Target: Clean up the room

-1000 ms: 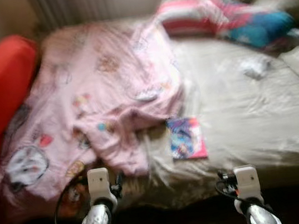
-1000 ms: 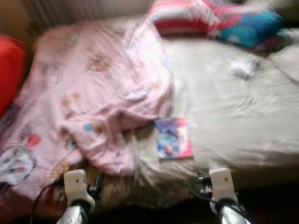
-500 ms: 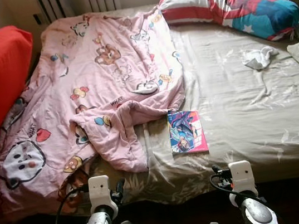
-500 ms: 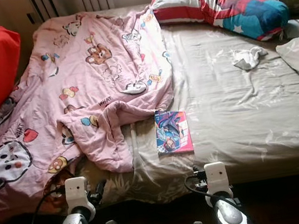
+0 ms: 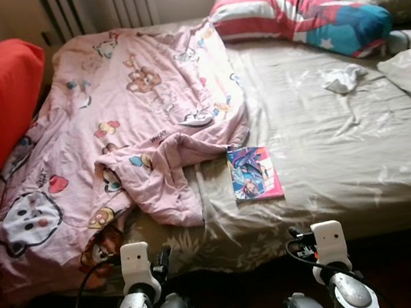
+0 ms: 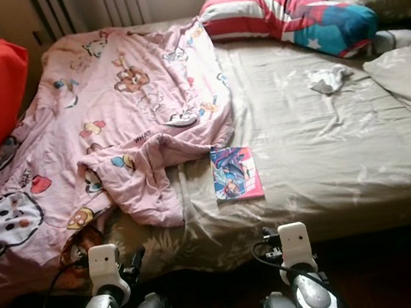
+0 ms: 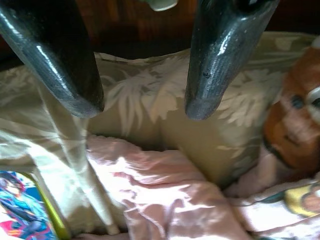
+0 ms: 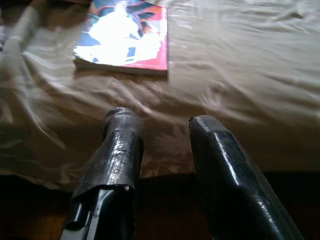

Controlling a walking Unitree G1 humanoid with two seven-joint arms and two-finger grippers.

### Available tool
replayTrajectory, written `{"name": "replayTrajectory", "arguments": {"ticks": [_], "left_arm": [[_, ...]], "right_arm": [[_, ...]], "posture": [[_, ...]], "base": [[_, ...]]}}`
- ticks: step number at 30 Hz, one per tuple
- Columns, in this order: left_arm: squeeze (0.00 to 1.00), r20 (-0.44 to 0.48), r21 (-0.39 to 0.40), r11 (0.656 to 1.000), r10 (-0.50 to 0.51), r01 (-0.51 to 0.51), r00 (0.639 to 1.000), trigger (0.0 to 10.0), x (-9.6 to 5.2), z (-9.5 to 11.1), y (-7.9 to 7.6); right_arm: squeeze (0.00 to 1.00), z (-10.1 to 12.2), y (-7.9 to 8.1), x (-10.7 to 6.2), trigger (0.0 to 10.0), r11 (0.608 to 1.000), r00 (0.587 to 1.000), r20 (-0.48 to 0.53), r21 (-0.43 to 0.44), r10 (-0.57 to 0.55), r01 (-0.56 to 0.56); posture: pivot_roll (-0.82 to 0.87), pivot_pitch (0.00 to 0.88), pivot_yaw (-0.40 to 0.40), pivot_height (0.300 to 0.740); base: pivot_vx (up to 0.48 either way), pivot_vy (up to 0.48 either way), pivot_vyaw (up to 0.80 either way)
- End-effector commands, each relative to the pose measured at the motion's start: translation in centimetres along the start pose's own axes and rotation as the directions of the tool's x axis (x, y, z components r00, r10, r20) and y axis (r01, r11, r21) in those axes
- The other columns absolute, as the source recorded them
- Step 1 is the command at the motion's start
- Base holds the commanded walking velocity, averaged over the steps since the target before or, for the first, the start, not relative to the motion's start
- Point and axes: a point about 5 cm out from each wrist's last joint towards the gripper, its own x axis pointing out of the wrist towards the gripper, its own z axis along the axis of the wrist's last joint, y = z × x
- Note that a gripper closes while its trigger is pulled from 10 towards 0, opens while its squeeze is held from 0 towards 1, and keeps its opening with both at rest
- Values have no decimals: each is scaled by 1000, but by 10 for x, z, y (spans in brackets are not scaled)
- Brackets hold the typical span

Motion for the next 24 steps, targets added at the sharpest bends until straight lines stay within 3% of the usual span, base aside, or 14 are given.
{"name": "replayTrajectory", "arguments": {"ticks": [1,12,24], "left_arm": [[0,-8,-2,1000,-4,4,1000,10000,0,-1,0],[0,-18,-2,1000,-19,19,1000,10000,0,-2,-2],[0,-15,1,1000,-26,26,1000,10000,1,0,-2]], "right_arm": [[0,-6,1,-3,10000,1000,1000,-22,2,4,-4],[0,-6,3,-3,10000,1000,1000,-21,4,15,-15],[0,-3,5,-1,10000,1000,1000,-12,4,28,-28]], "posture": [[-123,145,8,628],[-122,144,8,628],[-122,142,10,628]], "base": [[0,0,0],[0,0,0],[269,0,0]]}}
